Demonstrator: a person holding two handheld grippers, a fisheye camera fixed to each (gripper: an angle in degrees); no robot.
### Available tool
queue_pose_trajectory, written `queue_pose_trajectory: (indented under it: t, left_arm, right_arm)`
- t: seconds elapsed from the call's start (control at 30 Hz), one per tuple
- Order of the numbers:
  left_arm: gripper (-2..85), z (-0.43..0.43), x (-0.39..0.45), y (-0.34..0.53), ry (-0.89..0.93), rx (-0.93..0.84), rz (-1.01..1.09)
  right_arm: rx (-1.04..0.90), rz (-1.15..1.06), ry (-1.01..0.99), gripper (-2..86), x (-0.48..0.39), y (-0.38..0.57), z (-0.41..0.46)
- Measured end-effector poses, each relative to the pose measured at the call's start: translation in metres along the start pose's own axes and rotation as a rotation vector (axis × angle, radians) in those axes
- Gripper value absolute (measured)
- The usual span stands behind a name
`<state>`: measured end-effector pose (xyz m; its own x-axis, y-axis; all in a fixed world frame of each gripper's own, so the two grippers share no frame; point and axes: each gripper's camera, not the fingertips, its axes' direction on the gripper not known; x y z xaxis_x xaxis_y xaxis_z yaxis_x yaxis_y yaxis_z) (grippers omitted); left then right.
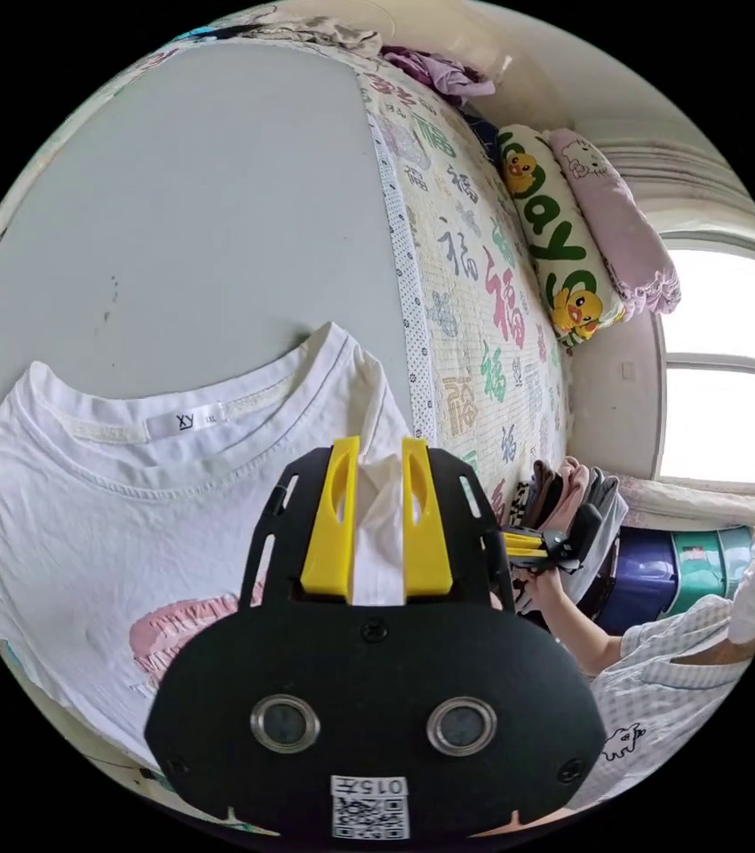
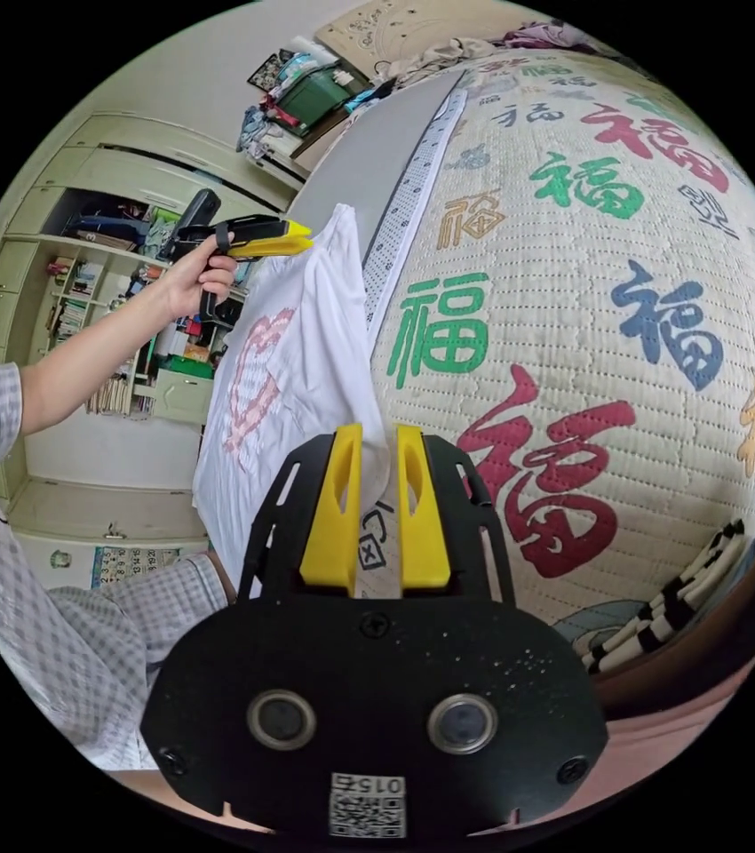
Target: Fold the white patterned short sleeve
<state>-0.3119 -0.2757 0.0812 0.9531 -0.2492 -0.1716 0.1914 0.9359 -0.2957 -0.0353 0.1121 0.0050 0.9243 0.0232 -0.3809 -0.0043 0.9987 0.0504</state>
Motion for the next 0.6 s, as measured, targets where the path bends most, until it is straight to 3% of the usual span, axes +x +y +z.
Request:
queue_pose_trajectory:
  t: [0.17, 0.33, 0.6]
  left_arm:
    - [4.6, 0.029, 0.004, -0.022, -0.009, -0.036, -0.001]
    - [0.4, 0.034, 0.008, -0.041, -0.001, -0.028, -0.026]
    - [5.2, 0.02, 0.008, -0.044, 0.04, -0.109, -0.008]
  right_arm:
    - [-0.092, -0.049, 0.042, 6.6, -0.007, -0.006, 0.014]
    - [-0.044, 0.012, 0.103, 2.2, 0.001, 0.001, -0.006]
    - [-0.042, 0.041, 0.077, 0.1, 0.014, 0.014, -0.04]
